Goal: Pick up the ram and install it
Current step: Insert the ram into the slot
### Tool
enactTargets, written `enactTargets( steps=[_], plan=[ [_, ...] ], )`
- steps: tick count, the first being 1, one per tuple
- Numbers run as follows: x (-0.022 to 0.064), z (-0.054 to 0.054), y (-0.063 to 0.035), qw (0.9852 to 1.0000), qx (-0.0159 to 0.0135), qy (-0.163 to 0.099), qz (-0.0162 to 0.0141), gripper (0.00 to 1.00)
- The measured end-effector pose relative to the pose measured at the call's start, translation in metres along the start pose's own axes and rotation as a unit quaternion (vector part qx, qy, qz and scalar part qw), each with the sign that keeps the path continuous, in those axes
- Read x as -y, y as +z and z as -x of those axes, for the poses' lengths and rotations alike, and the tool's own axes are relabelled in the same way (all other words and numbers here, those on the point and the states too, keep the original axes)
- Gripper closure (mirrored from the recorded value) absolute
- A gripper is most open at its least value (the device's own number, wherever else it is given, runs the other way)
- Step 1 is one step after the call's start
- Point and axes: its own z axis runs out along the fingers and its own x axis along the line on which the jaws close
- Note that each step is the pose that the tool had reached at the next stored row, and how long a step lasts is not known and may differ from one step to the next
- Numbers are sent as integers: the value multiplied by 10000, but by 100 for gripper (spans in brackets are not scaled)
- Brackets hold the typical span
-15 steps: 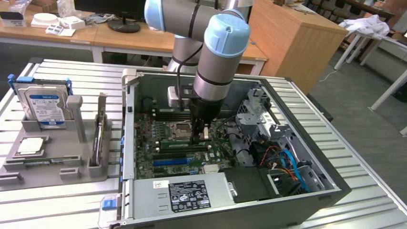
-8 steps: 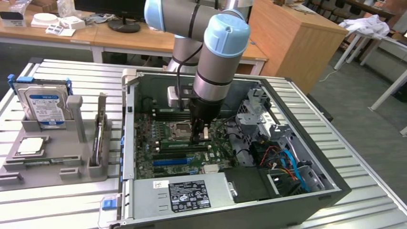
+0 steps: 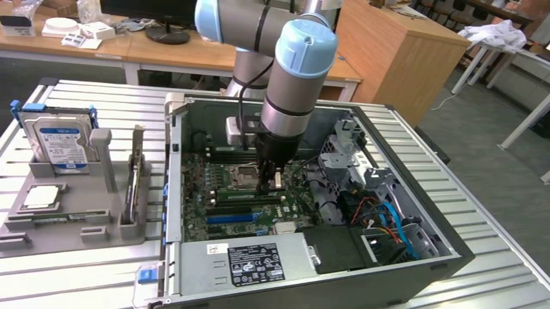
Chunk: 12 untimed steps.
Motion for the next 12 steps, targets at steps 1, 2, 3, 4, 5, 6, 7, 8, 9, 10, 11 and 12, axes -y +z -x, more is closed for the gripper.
enactTargets(
  steps=[1, 2, 3, 4, 5, 6, 7, 8, 9, 10, 11, 12],
  plan=[
    [0, 0, 3, 10000, -1, 0, 0, 89],
    [0, 0, 6, 10000, -1, 0, 0, 89],
    [0, -1, 13, 10000, -1, 0, 0, 89],
    [0, -1, 16, 10000, -1, 0, 1, 89],
    [0, -1, 19, 10000, -1, 0, 1, 89],
    [0, -1, 22, 10000, -1, 0, 1, 89],
    [0, -1, 27, 10000, -1, 0, 1, 89],
    [0, -1, 32, 10000, -1, 0, 1, 89],
    [0, -2, 38, 10000, -1, 0, 1, 89],
    [0, -2, 44, 10000, -2, 0, 1, 89],
    [-1, -3, 50, 10000, -2, 0, 1, 89],
    [-1, -3, 56, 10000, -1, 0, 1, 89]
  ],
)
